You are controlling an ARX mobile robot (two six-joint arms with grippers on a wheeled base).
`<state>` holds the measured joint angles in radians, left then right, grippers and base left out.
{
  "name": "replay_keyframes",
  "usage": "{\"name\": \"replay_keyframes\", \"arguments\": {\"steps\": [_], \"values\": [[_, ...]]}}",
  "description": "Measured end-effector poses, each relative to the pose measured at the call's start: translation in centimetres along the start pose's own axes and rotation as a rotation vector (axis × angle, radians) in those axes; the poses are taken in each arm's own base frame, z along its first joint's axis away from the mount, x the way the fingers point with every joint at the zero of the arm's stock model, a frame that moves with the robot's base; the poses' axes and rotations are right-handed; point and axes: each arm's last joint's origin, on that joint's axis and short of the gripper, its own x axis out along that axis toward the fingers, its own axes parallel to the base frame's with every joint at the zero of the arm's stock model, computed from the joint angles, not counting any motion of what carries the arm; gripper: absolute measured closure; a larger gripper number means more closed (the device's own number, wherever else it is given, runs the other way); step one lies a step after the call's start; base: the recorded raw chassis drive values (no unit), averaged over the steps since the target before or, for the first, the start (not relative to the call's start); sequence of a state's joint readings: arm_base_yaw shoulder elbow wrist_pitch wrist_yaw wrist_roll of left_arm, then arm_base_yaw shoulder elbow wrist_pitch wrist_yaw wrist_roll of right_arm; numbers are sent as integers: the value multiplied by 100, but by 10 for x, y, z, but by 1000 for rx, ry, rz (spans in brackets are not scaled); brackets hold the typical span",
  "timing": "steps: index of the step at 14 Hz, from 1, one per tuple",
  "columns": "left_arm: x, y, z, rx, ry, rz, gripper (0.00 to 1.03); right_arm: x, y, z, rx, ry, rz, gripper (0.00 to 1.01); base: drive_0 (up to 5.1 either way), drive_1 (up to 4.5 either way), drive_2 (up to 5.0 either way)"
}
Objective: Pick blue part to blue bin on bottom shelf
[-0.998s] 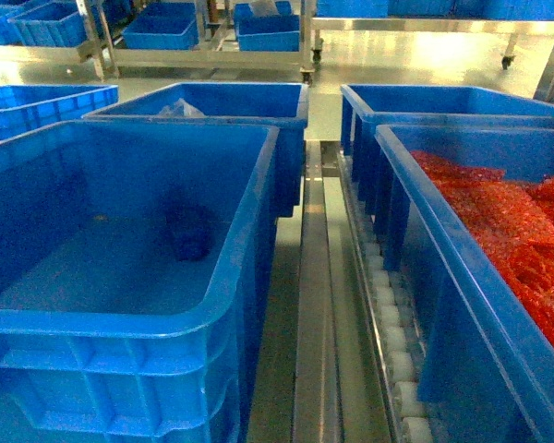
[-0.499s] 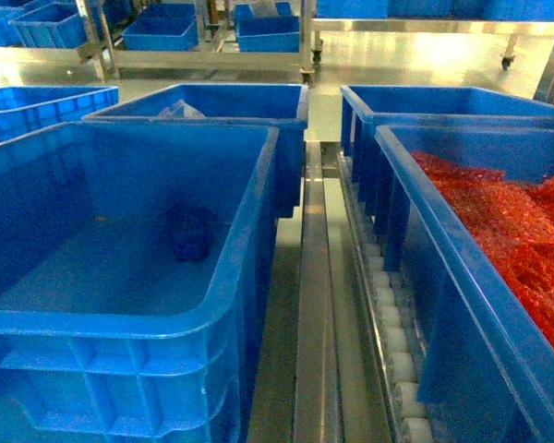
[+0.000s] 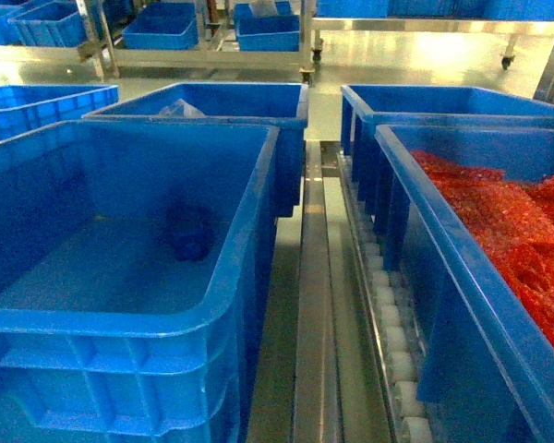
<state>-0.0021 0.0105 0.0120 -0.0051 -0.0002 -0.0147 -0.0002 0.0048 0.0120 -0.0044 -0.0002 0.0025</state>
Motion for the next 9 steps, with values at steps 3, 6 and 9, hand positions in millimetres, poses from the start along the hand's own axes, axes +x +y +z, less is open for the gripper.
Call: {"name": "replay_keyframes", "arguments": {"steps": [3,6,9], "values": [[0,0,0,0,0,0,4,0,0,0,0,0,0,3,0,0,0],[0,0,0,1,0,0,5,0,0,0,0,0,0,3,0,0,0],[0,0,0,1,0,0,5,0,0,0,0,0,0,3,0,0,0]]}}
